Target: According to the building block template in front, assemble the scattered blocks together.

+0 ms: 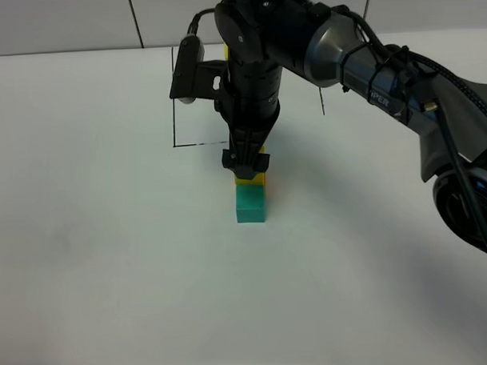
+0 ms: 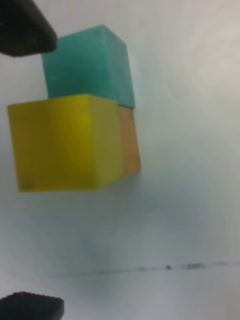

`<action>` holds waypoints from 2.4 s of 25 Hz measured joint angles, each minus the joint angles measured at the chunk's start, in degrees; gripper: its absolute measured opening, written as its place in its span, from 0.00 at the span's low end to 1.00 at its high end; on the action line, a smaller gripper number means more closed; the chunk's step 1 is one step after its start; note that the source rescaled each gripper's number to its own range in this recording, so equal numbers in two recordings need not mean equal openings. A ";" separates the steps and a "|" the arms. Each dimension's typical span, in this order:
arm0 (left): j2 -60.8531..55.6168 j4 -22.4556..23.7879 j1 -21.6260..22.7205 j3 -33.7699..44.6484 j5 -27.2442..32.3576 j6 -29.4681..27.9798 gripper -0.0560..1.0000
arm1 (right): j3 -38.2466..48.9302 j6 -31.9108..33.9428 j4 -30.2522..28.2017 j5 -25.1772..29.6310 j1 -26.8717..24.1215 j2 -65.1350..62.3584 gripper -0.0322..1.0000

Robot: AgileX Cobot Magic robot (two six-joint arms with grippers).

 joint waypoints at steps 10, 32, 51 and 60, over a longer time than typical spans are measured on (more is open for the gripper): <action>0.00 0.00 0.00 0.00 0.00 0.00 0.77 | 10.32 10.49 -3.17 0.00 -1.20 -9.85 0.97; 0.00 0.00 0.00 0.00 0.00 0.00 0.77 | 67.23 45.41 1.70 -26.49 -16.24 -46.04 0.96; 0.00 0.00 0.00 0.00 0.00 0.00 0.77 | 54.00 45.51 0.83 -30.02 -32.36 -38.44 0.96; 0.00 0.00 0.00 0.00 0.00 0.00 0.77 | 46.81 45.25 -2.01 -30.82 -33.07 -37.11 0.96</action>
